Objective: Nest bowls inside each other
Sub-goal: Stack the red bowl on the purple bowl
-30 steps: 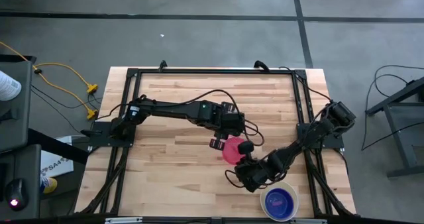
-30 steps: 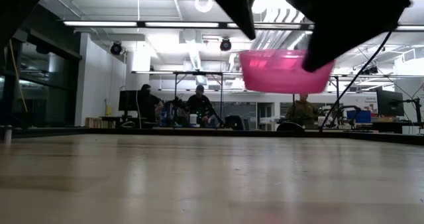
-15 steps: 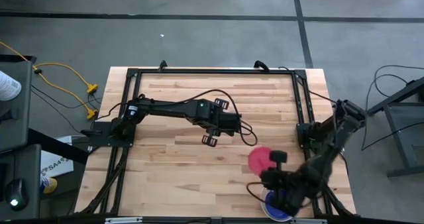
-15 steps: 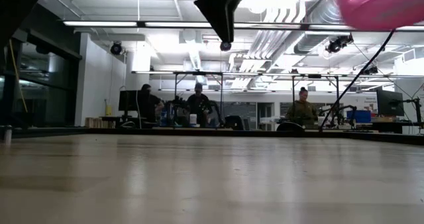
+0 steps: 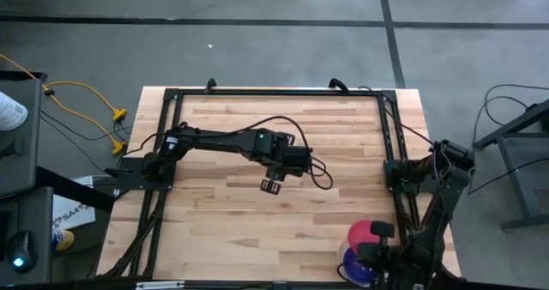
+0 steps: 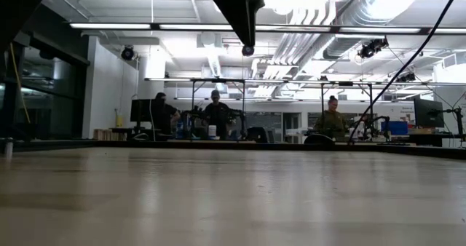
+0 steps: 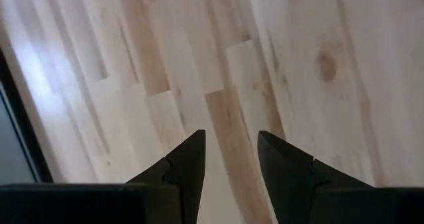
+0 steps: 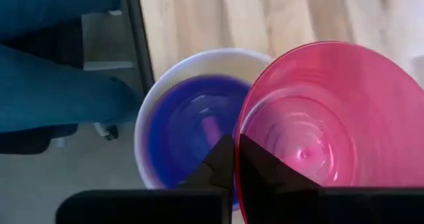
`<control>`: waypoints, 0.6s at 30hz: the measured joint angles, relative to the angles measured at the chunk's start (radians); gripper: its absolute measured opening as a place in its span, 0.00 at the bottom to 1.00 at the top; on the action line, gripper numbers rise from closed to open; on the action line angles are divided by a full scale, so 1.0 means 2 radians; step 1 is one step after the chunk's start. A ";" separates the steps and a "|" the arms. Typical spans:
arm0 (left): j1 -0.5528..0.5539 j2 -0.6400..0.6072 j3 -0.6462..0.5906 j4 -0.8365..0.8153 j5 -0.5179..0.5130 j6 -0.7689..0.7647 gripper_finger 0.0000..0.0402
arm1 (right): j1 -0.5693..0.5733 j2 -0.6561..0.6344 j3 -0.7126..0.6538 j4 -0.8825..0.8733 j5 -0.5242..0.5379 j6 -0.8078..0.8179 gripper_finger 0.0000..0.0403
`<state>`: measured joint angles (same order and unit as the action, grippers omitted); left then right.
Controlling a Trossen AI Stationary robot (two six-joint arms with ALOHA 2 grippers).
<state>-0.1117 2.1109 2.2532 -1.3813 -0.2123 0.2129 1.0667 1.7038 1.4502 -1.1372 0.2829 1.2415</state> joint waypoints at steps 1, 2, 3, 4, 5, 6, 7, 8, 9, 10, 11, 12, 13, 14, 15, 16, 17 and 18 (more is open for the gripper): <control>0.000 0.000 0.000 0.000 0.004 -0.001 0.34 | 0.005 0.003 0.000 0.005 -0.003 0.008 0.01; 0.000 0.000 0.000 0.000 0.010 -0.003 0.34 | 0.009 0.006 0.000 0.010 -0.007 0.015 0.01; 0.000 0.000 0.000 0.000 0.012 -0.004 0.34 | 0.013 0.007 0.000 0.016 -0.009 0.021 0.01; 0.000 0.000 0.000 -0.001 0.012 -0.005 0.34 | 0.015 0.008 0.000 0.023 -0.010 0.026 0.01; 0.000 0.000 0.000 -0.001 0.012 -0.005 0.34 | 0.019 0.010 0.000 0.029 -0.011 0.031 0.01; 0.000 0.000 0.000 -0.001 0.012 -0.006 0.34 | 0.023 0.011 0.000 0.034 -0.011 0.037 0.01; 0.000 0.000 0.000 -0.001 0.012 -0.006 0.34 | 0.027 0.013 0.000 0.039 -0.012 0.043 0.01; 0.000 0.000 0.000 -0.001 0.012 -0.008 0.34 | 0.030 0.015 0.000 0.044 -0.012 0.048 0.01; 0.000 0.000 0.000 -0.001 0.012 -0.010 0.34 | 0.031 0.017 0.000 0.049 -0.011 0.049 0.01; 0.000 0.000 0.000 -0.001 0.012 -0.013 0.34 | 0.034 0.018 0.000 0.053 -0.012 0.049 0.01; 0.000 0.000 0.000 -0.001 0.012 -0.017 0.34 | 0.038 0.021 0.000 0.055 -0.012 0.050 0.01; 0.000 0.000 0.000 -0.003 0.012 -0.020 0.34 | 0.041 0.024 0.000 0.057 -0.012 0.051 0.01; 0.000 0.000 0.000 -0.005 0.012 -0.023 0.34 | 0.041 0.028 0.000 0.059 -0.011 0.050 0.01; 0.000 0.000 0.000 -0.006 0.012 -0.025 0.34 | 0.043 0.033 0.000 0.062 -0.009 0.047 0.01; 0.000 0.000 0.000 -0.006 0.012 -0.027 0.34 | 0.044 0.036 0.000 0.064 -0.008 0.046 0.01; 0.000 0.000 0.000 -0.006 0.015 -0.030 0.34 | 0.045 0.040 0.000 0.065 -0.005 0.046 0.01; 0.000 0.000 0.000 -0.006 0.020 -0.030 0.34 | 0.047 0.043 0.000 0.065 0.000 0.046 0.01; 0.000 0.000 0.000 -0.005 0.023 -0.031 0.34 | 0.048 0.048 0.000 0.066 0.006 0.046 0.01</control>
<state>-0.1120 2.1113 2.2524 -1.3922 -0.1663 0.1519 1.1624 1.8001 1.4506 -1.0047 0.2952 1.3327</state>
